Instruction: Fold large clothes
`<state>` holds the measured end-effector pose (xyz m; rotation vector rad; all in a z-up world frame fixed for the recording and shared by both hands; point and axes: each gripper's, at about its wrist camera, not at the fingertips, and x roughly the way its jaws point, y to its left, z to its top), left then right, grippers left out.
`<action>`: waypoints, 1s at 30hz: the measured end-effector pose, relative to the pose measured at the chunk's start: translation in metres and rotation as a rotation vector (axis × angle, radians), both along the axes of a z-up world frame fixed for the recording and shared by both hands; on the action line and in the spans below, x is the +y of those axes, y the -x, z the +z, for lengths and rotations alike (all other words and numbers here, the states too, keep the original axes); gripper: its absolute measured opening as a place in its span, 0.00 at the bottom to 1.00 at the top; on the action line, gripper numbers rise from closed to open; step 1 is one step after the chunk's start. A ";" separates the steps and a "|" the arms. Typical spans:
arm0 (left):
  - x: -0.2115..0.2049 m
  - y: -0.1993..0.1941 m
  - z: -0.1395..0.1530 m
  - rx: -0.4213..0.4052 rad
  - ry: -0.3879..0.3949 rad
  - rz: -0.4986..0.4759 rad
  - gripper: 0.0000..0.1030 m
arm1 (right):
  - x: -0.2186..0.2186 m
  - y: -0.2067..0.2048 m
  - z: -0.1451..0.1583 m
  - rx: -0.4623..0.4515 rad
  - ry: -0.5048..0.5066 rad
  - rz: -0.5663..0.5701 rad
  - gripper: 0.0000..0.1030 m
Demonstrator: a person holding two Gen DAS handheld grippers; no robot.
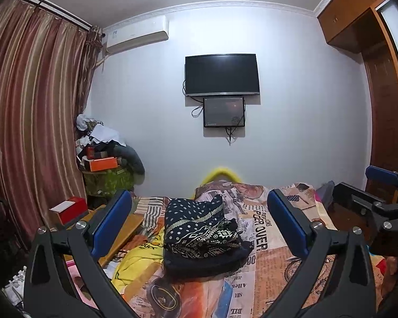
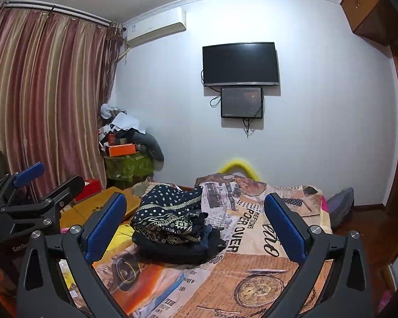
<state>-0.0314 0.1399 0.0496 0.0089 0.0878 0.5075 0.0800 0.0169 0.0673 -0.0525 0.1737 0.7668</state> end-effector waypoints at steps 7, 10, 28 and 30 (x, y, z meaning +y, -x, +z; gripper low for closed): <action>0.000 -0.003 0.000 0.003 0.008 -0.011 1.00 | 0.000 0.000 0.001 0.013 0.000 0.005 1.00; 0.000 -0.004 -0.001 0.005 0.015 -0.019 1.00 | -0.001 0.000 0.002 0.015 0.000 0.005 1.00; -0.003 -0.013 -0.007 0.037 0.018 -0.041 1.00 | -0.002 -0.003 0.001 0.025 -0.009 -0.010 1.00; -0.002 -0.013 -0.007 0.036 0.025 -0.044 1.00 | -0.003 -0.003 0.001 0.024 -0.011 -0.011 1.00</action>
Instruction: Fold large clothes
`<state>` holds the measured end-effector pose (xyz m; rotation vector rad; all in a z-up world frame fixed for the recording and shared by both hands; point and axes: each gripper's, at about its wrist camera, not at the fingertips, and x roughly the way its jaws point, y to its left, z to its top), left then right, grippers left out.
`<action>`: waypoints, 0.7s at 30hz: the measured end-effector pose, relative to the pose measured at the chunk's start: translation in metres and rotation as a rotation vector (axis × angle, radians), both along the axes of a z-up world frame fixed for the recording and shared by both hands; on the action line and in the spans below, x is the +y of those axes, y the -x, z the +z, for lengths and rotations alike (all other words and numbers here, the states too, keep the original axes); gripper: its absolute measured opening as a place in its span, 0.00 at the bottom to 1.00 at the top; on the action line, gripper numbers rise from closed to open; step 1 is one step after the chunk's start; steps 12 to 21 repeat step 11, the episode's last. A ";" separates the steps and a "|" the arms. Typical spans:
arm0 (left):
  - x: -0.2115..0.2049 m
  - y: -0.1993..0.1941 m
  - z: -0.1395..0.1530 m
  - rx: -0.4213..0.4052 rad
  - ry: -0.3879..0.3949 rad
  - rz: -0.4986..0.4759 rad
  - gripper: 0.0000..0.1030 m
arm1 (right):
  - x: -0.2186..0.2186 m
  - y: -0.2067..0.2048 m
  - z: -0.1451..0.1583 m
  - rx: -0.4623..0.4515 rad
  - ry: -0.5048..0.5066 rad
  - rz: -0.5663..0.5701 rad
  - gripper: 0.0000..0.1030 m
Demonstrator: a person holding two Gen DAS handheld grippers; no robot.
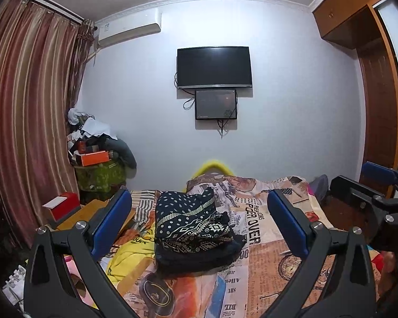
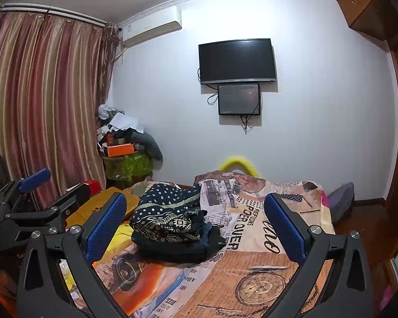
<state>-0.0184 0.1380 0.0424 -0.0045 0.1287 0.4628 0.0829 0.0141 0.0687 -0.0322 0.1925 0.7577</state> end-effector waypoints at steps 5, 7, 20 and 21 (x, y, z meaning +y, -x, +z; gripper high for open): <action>0.003 0.000 0.000 0.000 0.009 -0.001 1.00 | 0.000 -0.001 -0.001 0.004 -0.003 -0.006 1.00; 0.003 0.000 0.000 0.002 0.009 -0.005 1.00 | 0.001 -0.002 0.000 0.010 -0.003 -0.006 1.00; 0.002 0.000 -0.001 0.004 0.005 0.000 1.00 | 0.002 -0.002 -0.001 0.012 -0.001 -0.006 1.00; 0.002 0.000 -0.001 0.004 0.005 0.000 1.00 | 0.002 -0.002 -0.001 0.012 -0.001 -0.006 1.00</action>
